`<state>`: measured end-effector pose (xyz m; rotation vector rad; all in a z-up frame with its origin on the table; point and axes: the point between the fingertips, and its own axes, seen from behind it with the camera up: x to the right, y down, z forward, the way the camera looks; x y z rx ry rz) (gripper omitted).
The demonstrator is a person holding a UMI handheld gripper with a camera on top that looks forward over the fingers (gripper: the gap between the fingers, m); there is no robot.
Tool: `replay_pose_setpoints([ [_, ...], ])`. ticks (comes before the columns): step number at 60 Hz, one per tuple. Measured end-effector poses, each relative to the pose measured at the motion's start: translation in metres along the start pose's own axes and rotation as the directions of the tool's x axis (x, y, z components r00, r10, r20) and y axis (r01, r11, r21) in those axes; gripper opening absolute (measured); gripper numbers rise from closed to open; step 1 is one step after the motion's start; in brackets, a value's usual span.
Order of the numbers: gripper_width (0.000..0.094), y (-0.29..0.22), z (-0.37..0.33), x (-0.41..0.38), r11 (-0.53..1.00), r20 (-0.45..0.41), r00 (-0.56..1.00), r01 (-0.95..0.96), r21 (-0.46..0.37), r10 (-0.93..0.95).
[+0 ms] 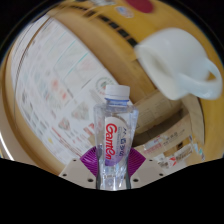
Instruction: Pour water
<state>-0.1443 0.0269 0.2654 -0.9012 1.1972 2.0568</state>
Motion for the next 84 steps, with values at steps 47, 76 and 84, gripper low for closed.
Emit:
replay_pose_setpoints([
  [47,0.0331,-0.22,-0.066,-0.072,-0.46,-0.236,-0.619,0.743,-0.486,-0.75],
  [76,0.0558,-0.28,-0.11,-0.003,-0.377,-0.257,-0.64,0.679,-0.63,-0.724],
  [84,0.0835,-0.276,-0.131,-0.017,-0.332,-0.299,-0.653,0.661,-0.673,-0.696],
])
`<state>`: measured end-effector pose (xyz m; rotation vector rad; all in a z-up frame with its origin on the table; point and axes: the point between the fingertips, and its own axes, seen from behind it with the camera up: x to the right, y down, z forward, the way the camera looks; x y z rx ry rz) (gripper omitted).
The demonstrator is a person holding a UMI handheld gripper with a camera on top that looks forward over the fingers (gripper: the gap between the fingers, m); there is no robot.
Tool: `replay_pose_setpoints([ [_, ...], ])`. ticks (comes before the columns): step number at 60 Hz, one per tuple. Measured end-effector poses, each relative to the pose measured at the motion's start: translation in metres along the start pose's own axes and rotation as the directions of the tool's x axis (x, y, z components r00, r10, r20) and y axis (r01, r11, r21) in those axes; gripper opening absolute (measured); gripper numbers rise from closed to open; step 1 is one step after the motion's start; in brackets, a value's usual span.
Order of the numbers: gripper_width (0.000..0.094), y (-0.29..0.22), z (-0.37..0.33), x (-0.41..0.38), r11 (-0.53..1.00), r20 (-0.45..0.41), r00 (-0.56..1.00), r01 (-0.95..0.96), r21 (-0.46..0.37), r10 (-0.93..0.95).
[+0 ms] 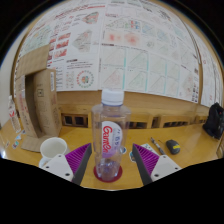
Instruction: Pour water
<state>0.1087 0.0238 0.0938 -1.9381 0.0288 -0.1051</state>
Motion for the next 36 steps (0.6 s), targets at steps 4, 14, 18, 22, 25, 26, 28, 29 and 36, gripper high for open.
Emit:
replay_pose_setpoints([
  [4,0.0858,-0.002,-0.024,0.002,1.0,-0.016,1.0,0.003,-0.015,-0.004],
  [14,0.0849,-0.004,-0.117,-0.003,0.998,-0.045,0.998,0.03,-0.052,-0.033],
  [18,0.0848,0.002,-0.162,-0.01,0.998,-0.051,0.998,0.024,-0.067,-0.027],
  [22,0.0848,0.007,-0.211,-0.018,0.997,-0.059,0.998,0.013,-0.077,-0.017],
  [25,0.085,0.009,-0.249,-0.024,0.997,-0.073,0.997,0.006,-0.079,-0.012],
  [26,0.0851,0.011,-0.263,-0.026,0.997,-0.078,0.997,0.006,-0.08,-0.012],
  [28,0.0849,0.016,-0.288,-0.031,0.996,-0.088,0.996,0.005,-0.085,-0.013],
  [29,0.0849,0.019,-0.3,-0.033,0.996,-0.093,0.996,0.004,-0.088,-0.012],
  [36,0.0849,0.034,-0.381,-0.052,0.995,-0.103,0.995,-0.001,-0.098,-0.009],
])
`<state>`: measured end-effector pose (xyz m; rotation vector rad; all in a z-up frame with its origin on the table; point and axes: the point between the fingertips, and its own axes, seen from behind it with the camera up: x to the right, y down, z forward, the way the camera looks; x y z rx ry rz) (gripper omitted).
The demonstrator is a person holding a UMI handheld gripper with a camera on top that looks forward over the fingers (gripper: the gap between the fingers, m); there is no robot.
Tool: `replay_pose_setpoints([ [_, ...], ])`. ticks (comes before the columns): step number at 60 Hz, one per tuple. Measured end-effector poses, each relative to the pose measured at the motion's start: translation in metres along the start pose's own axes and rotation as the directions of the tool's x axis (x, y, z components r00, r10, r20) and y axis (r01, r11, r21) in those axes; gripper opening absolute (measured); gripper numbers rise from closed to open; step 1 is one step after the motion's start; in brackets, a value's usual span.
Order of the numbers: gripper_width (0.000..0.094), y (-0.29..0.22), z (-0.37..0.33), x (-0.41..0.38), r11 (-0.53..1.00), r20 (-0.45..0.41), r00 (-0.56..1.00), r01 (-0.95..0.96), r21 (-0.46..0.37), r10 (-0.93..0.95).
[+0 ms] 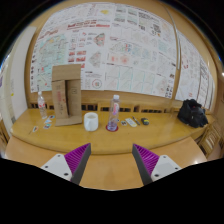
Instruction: Pour water
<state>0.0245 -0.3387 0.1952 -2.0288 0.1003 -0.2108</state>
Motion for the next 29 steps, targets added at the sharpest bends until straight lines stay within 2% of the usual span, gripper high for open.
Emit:
replay_pose_setpoints([
  [13,0.0853,0.037,-0.105,-0.02,1.0,0.007,1.0,-0.014,-0.019,0.014],
  [29,0.0848,0.036,-0.149,-0.024,1.0,-0.008,1.0,-0.01,0.015,0.01],
])
